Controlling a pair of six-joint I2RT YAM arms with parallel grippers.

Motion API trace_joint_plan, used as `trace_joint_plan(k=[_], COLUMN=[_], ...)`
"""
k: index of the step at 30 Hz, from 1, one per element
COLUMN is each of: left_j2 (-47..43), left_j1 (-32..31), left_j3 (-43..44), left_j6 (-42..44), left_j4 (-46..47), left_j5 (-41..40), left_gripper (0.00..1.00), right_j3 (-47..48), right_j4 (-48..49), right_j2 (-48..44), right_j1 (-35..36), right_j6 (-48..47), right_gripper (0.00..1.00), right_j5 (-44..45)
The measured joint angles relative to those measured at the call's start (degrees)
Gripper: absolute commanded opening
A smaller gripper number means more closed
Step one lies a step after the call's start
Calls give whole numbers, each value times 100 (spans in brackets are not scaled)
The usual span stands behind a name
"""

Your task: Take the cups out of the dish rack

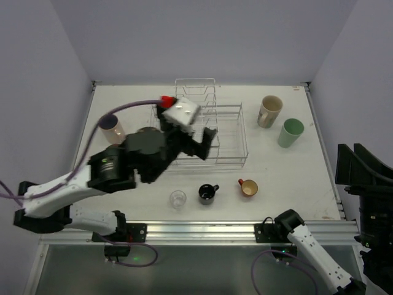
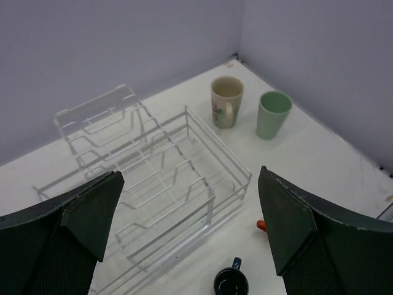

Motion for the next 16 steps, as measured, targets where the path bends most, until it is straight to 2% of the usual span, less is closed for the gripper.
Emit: trace_joint_plan(k=[5,8,12,16], left_j2=[-2538,-3591,-4109,-4133], left_j1=[11,13,13,11], left_j3=[-1491,-1937,-2339,-2828], left_j6=[125,168,166,160], left_j4=[614,754,728,577], left_j5=[-807,-1259,-1624,-1711], left_gripper=[100,100,100,100], right_j3=[-116,-485,-916,-1040], right_j4=[-24,17,-52,-83], right_j2=[-166,-289,-240,-146], right_j1=[-2,-2,0,0], right_j6=[-109,-168,-164,-160], right_gripper=[99,99,99,99], right_j5=[-7,-164,-332,-509])
